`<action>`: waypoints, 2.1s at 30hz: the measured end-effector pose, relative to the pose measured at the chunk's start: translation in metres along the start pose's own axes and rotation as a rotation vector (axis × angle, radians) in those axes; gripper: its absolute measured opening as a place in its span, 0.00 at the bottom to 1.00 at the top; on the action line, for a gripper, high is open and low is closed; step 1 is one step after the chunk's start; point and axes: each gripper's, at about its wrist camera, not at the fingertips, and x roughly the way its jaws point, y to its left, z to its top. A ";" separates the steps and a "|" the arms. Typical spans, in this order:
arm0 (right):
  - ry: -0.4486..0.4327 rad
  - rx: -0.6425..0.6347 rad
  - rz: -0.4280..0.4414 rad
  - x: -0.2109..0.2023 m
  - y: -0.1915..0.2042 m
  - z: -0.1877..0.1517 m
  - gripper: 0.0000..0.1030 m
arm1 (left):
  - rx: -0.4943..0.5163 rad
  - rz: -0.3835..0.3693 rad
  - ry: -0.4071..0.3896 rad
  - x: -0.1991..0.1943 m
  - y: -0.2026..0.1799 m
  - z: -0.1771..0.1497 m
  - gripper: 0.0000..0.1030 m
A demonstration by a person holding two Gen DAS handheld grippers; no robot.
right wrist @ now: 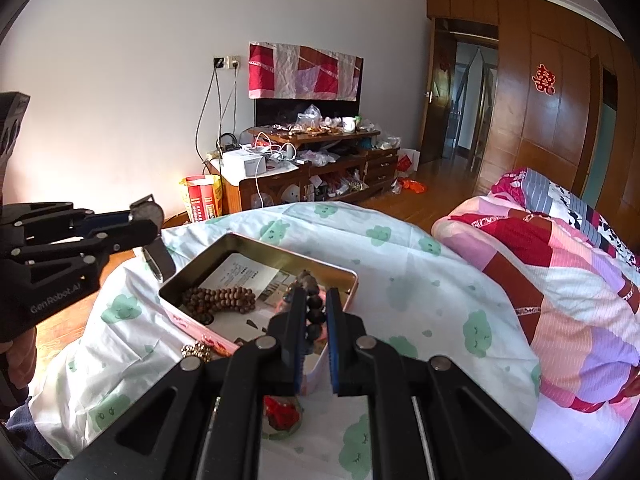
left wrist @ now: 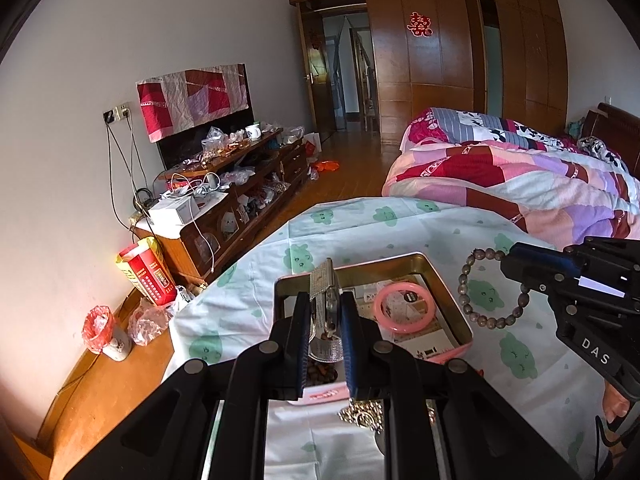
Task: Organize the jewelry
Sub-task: 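Carry the watch in the left tool and bracelet in the right tool over the tin, then open both tools to release the watch and bracelet into the tin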
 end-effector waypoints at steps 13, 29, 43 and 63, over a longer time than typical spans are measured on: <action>-0.005 0.008 -0.011 0.028 -0.004 0.015 0.11 | 0.007 0.036 0.033 0.036 0.003 0.010 0.14; 0.047 0.031 -0.023 0.069 -0.003 0.006 0.11 | 0.002 0.069 0.087 0.080 0.005 0.005 0.14; 0.094 0.028 -0.022 0.084 0.000 -0.005 0.11 | 0.015 0.073 0.119 0.097 0.003 -0.003 0.14; 0.121 0.077 -0.030 0.087 -0.004 -0.019 0.47 | 0.038 0.166 0.074 0.090 0.006 -0.009 0.79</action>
